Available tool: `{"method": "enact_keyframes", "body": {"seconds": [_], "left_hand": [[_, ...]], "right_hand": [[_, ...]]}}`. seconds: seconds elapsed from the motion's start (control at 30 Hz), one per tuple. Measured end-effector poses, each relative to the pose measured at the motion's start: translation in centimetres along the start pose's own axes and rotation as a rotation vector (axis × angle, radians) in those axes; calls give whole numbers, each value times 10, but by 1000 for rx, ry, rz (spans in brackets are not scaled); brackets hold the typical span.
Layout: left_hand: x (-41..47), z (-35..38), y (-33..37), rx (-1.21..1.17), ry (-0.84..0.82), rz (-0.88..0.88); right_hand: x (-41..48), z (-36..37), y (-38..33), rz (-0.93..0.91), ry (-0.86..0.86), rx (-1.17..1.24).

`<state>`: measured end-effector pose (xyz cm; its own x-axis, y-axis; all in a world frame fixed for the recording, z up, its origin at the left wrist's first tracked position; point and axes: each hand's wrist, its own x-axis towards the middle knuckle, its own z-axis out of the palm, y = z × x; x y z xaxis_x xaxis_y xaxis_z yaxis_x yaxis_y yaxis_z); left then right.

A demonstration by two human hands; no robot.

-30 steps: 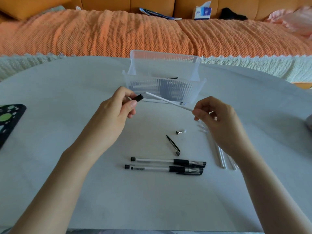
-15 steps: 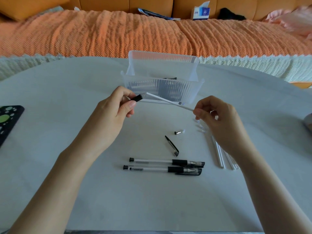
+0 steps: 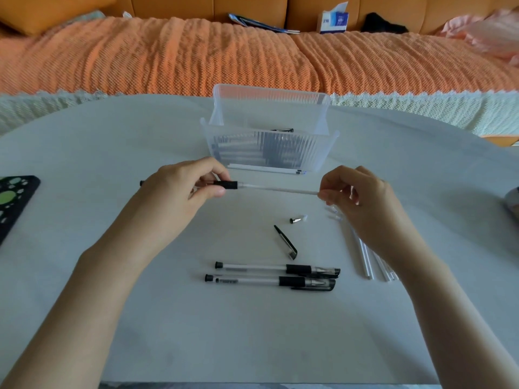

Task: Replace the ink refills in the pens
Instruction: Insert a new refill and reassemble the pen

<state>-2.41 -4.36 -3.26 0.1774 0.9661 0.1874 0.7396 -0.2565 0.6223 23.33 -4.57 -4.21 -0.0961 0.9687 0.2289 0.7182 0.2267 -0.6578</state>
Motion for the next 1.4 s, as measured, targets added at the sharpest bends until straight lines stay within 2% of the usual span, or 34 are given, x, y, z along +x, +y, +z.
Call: {"method": "enact_keyframes", "body": {"seconds": [0.27,0.43,0.57,0.8,0.97,1.07,1.4], "left_hand": [[-7,23,26,-65,-155,59],[-9,25,26,-95,-162,103],[-7,24,25,-98,-145,97],[-9,28,30,-85,-151,124],[-11,32,34,-55,-38,158],[-11,32,36,-38,-41,162],[-10,33,46,-274,-129,30]], "right_hand": [[-9,20,-27,-68,-115,214],[-10,20,-25,13,-117,370],[-11,12,-23,63,-130,403],[-12,15,-25,71,-118,346],[-13,18,-29,19,-139,343],[-14,16,-29,7,-139,314],[-15,13,-30,-235,0,211]]}}
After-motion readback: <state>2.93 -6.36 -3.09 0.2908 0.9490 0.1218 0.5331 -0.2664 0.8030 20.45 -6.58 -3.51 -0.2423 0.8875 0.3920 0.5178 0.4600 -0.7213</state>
